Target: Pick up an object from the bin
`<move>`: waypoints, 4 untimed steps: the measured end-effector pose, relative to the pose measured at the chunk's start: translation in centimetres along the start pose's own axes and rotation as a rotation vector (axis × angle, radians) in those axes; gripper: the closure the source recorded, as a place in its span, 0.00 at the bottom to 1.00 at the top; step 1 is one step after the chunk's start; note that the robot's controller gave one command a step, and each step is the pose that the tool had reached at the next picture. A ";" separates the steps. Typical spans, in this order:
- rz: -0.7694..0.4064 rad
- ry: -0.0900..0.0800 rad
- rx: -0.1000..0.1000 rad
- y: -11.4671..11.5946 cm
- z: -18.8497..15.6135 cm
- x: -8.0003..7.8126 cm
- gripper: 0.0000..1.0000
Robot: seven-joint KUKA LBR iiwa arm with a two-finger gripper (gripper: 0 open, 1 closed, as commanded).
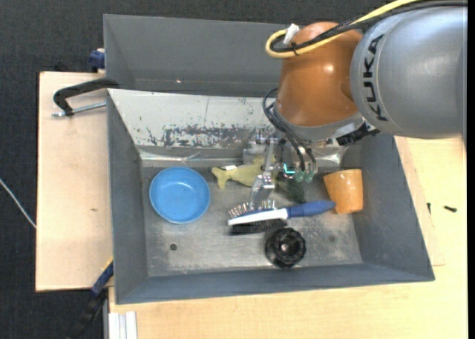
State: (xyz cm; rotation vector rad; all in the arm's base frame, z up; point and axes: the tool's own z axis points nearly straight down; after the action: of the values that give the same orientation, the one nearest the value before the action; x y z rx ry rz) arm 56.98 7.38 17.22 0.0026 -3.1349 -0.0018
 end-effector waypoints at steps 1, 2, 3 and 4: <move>-0.243 -0.014 0.000 -4.5 10.1 3.8 0.00; -0.242 -0.012 0.000 -4.3 10.0 3.6 0.00; -0.241 -0.010 0.000 -4.2 9.9 3.5 0.00; -0.241 -0.011 0.000 -4.1 9.8 3.5 0.00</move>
Offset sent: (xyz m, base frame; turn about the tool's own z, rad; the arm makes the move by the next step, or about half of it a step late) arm -0.0401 -0.0454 -0.1022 -0.2441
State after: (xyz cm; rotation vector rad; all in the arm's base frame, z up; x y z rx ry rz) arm 53.47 3.24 7.46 0.3803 -3.1230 -0.0025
